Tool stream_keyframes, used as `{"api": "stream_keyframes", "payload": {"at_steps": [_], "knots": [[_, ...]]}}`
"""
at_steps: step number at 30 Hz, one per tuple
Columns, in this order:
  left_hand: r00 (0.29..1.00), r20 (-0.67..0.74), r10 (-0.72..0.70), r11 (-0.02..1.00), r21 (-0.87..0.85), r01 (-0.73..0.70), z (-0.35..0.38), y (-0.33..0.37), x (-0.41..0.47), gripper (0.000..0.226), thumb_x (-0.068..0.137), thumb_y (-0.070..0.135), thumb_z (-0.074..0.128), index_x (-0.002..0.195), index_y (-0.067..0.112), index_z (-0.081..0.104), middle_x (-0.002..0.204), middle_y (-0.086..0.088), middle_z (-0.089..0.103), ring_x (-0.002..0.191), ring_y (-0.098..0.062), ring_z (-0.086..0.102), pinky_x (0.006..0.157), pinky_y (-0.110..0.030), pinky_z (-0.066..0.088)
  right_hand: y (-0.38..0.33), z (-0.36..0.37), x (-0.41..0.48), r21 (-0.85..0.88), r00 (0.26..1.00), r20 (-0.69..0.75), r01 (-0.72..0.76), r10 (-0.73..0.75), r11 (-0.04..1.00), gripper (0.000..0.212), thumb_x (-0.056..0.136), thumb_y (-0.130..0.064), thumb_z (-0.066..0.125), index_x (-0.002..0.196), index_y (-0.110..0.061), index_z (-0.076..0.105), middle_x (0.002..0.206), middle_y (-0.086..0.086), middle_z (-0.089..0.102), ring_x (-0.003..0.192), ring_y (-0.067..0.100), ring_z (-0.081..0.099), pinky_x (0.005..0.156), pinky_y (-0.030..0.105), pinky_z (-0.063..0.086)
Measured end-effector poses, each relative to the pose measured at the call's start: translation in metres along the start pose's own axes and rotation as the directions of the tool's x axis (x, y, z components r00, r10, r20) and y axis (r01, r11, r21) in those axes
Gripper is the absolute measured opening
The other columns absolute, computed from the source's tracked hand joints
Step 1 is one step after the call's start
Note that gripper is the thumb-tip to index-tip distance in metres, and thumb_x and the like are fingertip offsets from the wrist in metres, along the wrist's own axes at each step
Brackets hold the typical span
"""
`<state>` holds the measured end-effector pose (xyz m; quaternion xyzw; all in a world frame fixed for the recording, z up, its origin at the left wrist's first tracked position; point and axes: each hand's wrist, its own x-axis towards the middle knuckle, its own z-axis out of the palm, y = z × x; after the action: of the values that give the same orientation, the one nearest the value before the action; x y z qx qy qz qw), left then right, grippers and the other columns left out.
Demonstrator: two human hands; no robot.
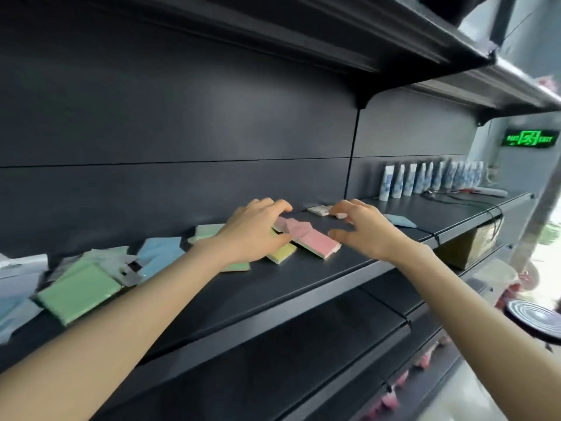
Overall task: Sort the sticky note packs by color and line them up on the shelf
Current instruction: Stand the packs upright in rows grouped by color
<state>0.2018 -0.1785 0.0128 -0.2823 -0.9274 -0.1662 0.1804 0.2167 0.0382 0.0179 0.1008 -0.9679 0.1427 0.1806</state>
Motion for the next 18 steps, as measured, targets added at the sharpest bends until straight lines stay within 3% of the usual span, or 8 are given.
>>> {"api": "stream_keyframes", "payload": {"at_steps": [7,18], "knots": [[0.998,0.004,0.064,0.996,0.069,-0.065,0.036,0.017,0.075,0.046,0.092,0.042,0.05,0.134,0.025,0.041,0.13,0.003,0.05,0.121,-0.019,0.041,0.097,-0.034,0.034,0.076,-0.001,0.038,-0.03,0.998,-0.002,-0.061,0.061,0.998,0.044,0.087,-0.035,0.062,0.126,-0.022,0.05,0.125,0.002,0.05,0.115,0.023,0.049,0.093,0.039,0.043],[0.992,0.124,0.009,0.996,0.092,-0.021,0.101,-0.019,0.199,0.052,0.088,0.043,0.056,0.135,0.025,0.04,0.127,0.002,0.051,0.12,-0.019,0.041,0.098,-0.035,0.035,0.175,0.031,0.147,-0.073,0.987,0.12,-0.1,0.109,0.992,0.05,0.087,-0.035,0.061,0.131,-0.02,0.044,0.126,0.004,0.046,0.117,0.027,0.045,0.096,0.043,0.042]]}}
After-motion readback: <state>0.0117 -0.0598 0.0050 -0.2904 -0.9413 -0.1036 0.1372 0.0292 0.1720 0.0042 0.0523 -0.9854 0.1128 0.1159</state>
